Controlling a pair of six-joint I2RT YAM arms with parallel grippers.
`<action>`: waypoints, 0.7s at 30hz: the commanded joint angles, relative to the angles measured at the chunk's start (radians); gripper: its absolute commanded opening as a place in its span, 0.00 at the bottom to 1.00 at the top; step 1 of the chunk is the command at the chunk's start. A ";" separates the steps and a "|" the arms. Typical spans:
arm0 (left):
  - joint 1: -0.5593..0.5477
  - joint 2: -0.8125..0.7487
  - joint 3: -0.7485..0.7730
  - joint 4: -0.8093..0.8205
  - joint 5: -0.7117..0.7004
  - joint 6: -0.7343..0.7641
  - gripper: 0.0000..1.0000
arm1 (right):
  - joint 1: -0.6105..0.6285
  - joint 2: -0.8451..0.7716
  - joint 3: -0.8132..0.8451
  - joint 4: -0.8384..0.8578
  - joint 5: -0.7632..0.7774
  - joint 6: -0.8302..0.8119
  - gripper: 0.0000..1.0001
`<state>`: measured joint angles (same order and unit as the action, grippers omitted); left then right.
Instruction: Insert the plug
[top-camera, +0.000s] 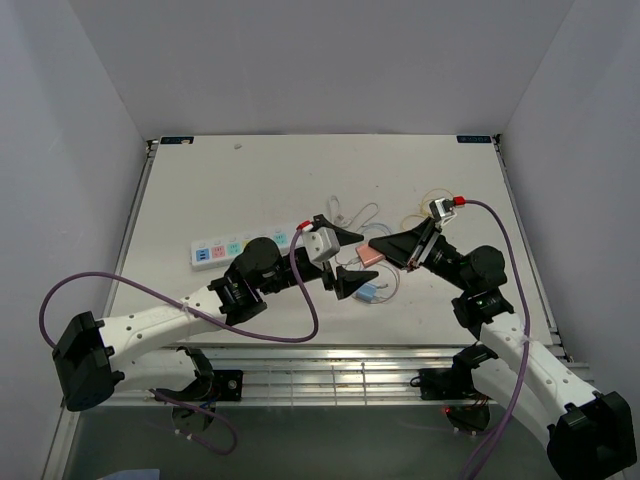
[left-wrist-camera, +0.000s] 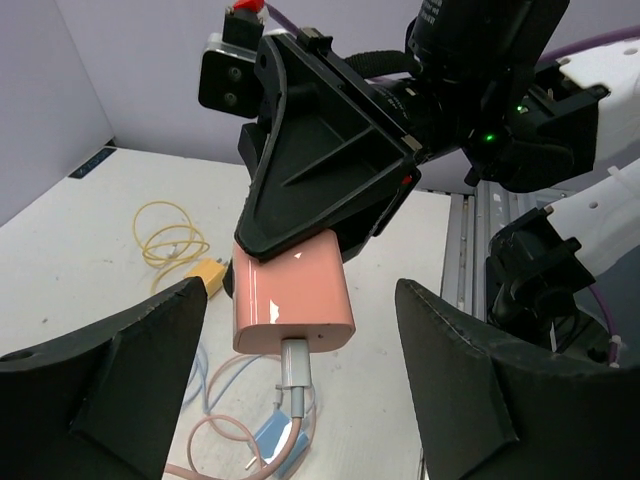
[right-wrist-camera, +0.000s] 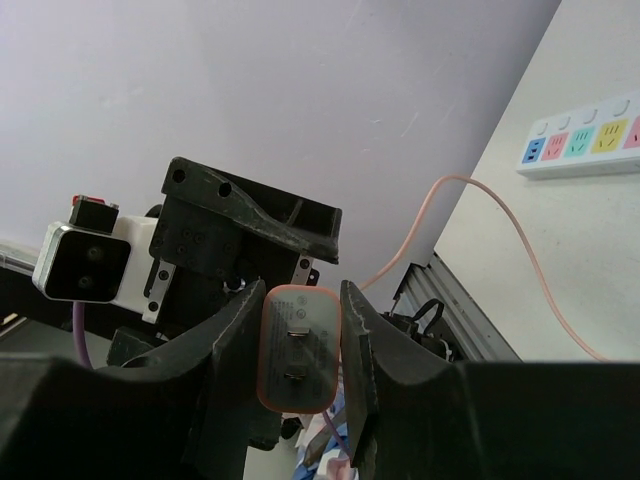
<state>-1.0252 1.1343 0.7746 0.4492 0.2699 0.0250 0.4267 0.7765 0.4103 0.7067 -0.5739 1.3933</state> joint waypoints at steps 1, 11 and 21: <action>-0.003 -0.015 -0.008 0.069 0.000 -0.007 0.86 | -0.002 -0.010 0.001 0.083 0.006 0.032 0.08; -0.004 -0.011 -0.020 0.091 0.054 -0.003 0.79 | -0.002 -0.009 -0.031 0.129 0.017 0.081 0.08; -0.004 0.008 -0.014 0.097 0.071 -0.011 0.80 | -0.002 -0.029 -0.045 0.140 0.049 0.116 0.08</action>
<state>-1.0252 1.1435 0.7601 0.5179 0.3157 0.0204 0.4267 0.7708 0.3626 0.7708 -0.5499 1.4899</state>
